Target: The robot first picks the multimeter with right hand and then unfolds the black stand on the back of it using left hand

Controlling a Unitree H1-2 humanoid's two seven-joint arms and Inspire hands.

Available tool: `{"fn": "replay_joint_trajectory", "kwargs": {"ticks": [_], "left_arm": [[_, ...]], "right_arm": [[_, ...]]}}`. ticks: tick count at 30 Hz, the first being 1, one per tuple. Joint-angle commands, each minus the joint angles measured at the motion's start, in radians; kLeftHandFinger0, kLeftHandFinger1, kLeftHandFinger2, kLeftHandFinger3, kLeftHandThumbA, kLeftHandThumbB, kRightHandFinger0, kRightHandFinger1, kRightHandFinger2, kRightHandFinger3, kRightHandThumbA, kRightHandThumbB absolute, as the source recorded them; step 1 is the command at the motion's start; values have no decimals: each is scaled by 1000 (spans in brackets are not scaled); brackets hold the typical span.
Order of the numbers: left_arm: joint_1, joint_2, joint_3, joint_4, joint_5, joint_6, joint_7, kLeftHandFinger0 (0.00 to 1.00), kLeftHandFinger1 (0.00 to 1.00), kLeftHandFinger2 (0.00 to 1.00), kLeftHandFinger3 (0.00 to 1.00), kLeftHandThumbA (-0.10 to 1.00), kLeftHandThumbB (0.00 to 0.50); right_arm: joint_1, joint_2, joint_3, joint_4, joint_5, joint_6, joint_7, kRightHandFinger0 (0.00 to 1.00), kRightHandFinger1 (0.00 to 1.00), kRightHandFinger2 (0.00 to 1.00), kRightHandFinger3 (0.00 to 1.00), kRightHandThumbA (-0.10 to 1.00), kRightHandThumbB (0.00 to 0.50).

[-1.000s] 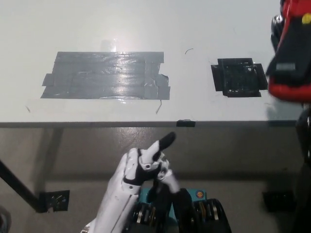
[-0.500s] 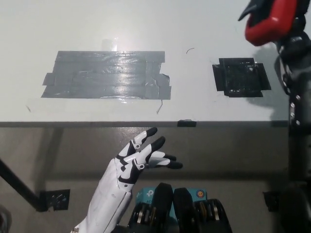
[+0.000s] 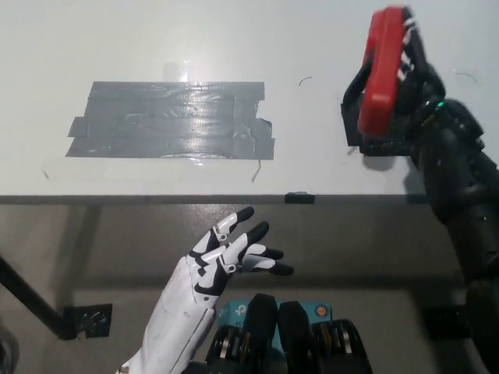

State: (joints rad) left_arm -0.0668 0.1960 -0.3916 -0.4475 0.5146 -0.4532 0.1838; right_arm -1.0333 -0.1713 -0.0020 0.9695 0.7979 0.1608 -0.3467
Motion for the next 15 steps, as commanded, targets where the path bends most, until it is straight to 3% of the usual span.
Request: {"fn": "replay_joint_trajectory", "kwargs": {"ticks": [1,15], "left_arm": [[13,12,18,-17,24,-17,35,1000,646,573,1000,1000,337],[15,27,7,5,33,-17,64,1000,645,579,1000,1000,347]], "right_arm": [[-221,-149,319,110,-566,-256,15,5,400,765,742,-100,178],[-261,-175,459,153,-676,-289,-42,0,397,798,836,-100,173]]}}
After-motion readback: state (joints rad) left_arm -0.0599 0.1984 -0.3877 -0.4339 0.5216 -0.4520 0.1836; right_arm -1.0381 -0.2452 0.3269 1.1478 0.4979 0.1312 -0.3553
